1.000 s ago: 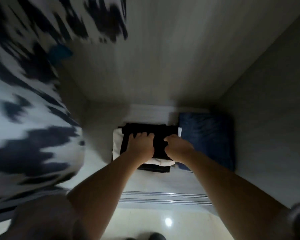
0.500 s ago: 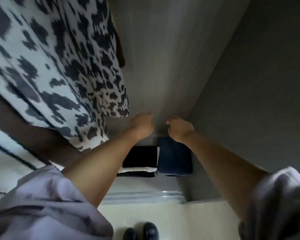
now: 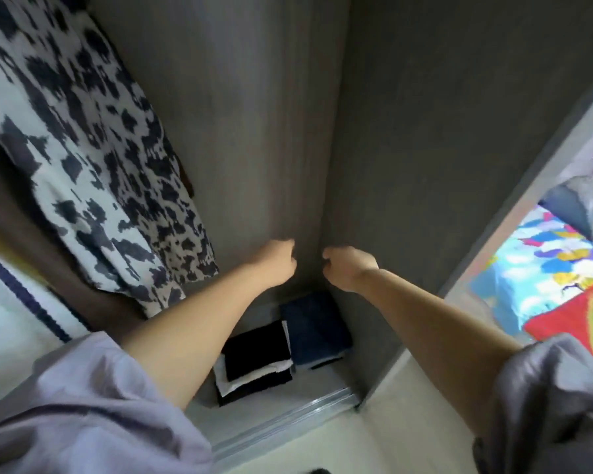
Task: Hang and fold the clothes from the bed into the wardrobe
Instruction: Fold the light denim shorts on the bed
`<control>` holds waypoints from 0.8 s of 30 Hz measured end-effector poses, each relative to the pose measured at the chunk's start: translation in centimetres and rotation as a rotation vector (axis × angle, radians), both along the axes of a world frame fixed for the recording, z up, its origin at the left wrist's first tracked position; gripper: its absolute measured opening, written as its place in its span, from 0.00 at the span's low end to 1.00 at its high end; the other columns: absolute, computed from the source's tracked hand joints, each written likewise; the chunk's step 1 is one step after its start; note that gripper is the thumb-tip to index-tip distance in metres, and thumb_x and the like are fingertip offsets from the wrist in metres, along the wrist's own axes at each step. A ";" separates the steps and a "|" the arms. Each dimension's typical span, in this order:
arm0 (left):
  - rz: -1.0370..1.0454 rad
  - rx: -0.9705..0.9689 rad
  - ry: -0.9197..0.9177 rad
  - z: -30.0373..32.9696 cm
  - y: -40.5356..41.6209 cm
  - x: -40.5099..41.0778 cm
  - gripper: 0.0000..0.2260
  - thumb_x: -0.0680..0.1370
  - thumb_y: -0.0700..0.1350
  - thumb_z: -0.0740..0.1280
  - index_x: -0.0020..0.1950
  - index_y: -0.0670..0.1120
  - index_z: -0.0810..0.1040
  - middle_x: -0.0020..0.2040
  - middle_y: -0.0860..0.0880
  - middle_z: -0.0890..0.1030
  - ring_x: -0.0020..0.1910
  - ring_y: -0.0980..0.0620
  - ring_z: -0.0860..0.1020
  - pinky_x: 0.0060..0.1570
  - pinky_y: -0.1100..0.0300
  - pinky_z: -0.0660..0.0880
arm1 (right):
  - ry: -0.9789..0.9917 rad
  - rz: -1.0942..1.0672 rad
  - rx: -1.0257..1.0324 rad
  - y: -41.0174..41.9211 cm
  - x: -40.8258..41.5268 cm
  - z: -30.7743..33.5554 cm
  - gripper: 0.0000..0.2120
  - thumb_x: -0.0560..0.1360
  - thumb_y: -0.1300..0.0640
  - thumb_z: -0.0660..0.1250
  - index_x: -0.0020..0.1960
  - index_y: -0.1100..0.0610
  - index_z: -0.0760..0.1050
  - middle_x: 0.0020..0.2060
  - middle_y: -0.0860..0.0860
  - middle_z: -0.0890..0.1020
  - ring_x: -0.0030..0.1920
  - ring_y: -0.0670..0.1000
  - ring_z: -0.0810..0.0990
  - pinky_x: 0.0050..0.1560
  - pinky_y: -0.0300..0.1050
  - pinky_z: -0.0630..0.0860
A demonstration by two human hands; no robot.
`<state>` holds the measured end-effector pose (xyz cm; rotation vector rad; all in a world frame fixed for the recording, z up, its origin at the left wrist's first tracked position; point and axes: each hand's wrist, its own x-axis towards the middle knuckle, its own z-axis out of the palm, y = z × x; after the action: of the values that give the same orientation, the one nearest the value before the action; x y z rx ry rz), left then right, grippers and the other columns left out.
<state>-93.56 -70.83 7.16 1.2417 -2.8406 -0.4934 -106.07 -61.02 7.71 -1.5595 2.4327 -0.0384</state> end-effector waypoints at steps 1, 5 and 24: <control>-0.047 -0.008 0.002 0.0 0.9 -0.2 0.15 0.81 0.44 0.58 0.67 0.43 0.70 0.61 0.40 0.76 0.56 0.42 0.76 0.46 0.58 0.70 | 0.009 -0.035 -0.005 1.5 0.0 0.1 0.18 0.80 0.53 0.55 0.69 0.53 0.69 0.65 0.54 0.74 0.63 0.58 0.74 0.57 0.49 0.73; -0.244 -0.037 -0.047 -0.2 5.2 -3.6 0.15 0.80 0.44 0.56 0.66 0.47 0.71 0.60 0.45 0.76 0.50 0.45 0.76 0.48 0.53 0.75 | 0.029 -0.214 -0.012 8.5 -1.2 -0.2 0.17 0.80 0.52 0.55 0.66 0.54 0.71 0.61 0.54 0.76 0.60 0.59 0.76 0.52 0.48 0.73; -1.154 -0.024 0.016 1.3 51.7 -32.8 0.13 0.78 0.45 0.57 0.59 0.46 0.76 0.58 0.44 0.78 0.56 0.42 0.77 0.48 0.54 0.74 | -0.011 -1.042 0.233 60.9 -19.3 0.1 0.18 0.80 0.57 0.54 0.69 0.54 0.68 0.65 0.54 0.74 0.61 0.57 0.75 0.54 0.50 0.75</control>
<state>-126.35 -19.09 8.47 -0.5391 -3.2181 -0.4129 -125.37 -0.15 7.81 -0.0914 2.8076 0.0464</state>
